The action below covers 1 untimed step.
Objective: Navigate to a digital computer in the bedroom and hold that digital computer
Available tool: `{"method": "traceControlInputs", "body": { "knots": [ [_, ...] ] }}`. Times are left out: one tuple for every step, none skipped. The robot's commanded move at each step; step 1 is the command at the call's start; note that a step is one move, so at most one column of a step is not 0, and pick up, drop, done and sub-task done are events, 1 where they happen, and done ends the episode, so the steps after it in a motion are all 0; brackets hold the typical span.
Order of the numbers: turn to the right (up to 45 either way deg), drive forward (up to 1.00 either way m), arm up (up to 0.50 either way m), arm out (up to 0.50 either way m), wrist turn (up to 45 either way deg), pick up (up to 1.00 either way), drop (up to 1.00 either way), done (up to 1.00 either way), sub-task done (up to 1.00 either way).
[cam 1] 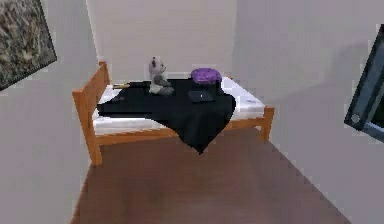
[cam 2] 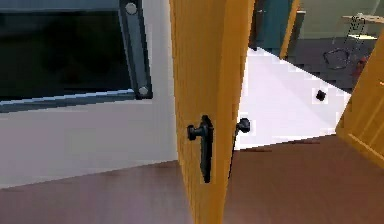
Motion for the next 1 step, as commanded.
{"method": "traceControlInputs", "body": {
  "knots": [
    [0.0,1.00,0.00,0.00,0.0,0.00,0.00,0.00,0.00]
  ]
}}
